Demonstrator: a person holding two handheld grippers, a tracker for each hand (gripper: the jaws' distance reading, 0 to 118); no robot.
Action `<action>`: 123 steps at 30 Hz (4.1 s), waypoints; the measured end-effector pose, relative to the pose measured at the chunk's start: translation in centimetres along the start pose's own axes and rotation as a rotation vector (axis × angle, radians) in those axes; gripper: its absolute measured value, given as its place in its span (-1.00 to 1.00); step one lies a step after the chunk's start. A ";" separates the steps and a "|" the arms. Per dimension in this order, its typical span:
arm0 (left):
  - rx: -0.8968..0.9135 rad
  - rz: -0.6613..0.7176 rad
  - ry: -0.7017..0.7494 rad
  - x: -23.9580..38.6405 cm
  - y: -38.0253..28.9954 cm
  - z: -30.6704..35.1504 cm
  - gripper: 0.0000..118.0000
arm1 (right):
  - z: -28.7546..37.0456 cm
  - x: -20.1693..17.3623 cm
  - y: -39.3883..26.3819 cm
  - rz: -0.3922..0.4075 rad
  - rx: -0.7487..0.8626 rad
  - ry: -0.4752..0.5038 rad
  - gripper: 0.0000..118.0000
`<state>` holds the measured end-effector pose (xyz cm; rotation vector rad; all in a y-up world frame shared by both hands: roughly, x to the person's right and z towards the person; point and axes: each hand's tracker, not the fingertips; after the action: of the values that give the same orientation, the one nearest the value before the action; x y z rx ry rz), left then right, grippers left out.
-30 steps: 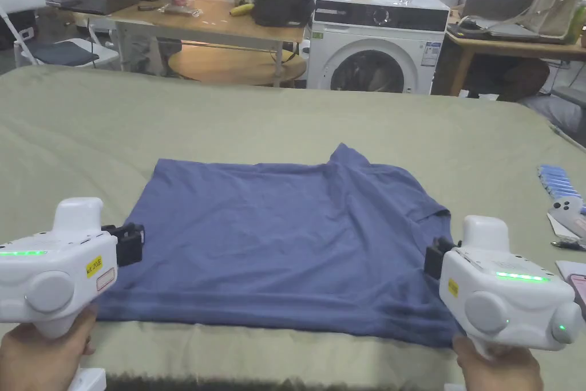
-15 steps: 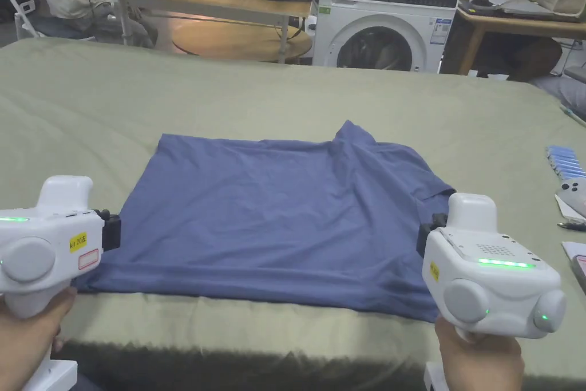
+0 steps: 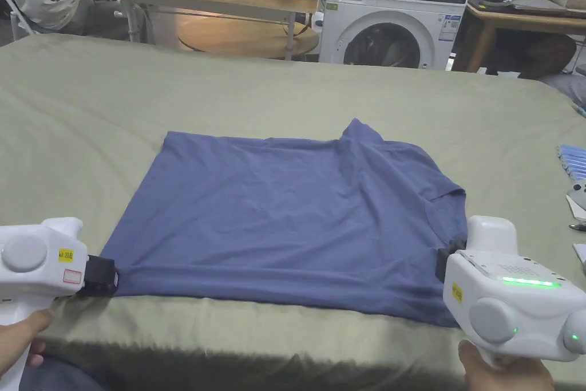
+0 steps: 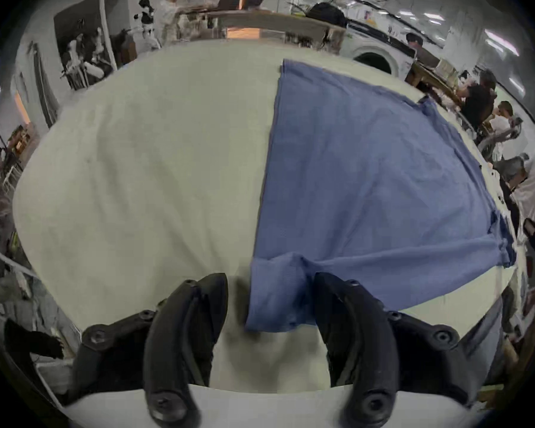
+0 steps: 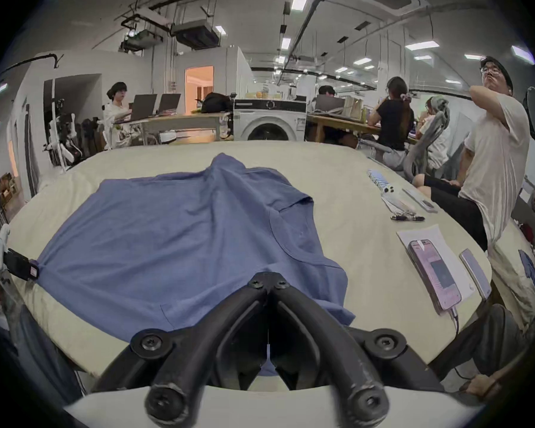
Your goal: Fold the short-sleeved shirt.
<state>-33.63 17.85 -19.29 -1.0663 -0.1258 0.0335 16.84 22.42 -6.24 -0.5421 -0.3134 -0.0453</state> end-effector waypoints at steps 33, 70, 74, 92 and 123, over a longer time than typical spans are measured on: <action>0.289 0.006 -0.103 1.0 3.5 5.4 -0.93 | -2.0 2.5 3.4 0.006 -0.190 0.092 -0.95; 0.268 0.029 -0.136 3.8 16.7 -2.4 -0.24 | -15.6 0.5 11.1 0.054 -0.095 0.066 -0.14; 0.400 -0.052 -0.133 5.4 12.7 0.3 -0.38 | -12.5 -0.9 9.4 0.011 0.005 0.057 -0.86; 0.189 0.000 -0.084 2.0 14.4 -1.3 -1.00 | -7.9 -3.6 6.0 0.028 0.059 0.074 -1.00; 0.048 -0.061 -0.078 2.4 11.2 -4.2 -0.95 | -18.4 5.0 4.4 0.008 -0.466 0.096 -0.17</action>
<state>-30.40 19.87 -30.90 -1.0133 -0.2274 0.0229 27.35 16.98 -21.83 -1.0003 -0.2059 -0.1379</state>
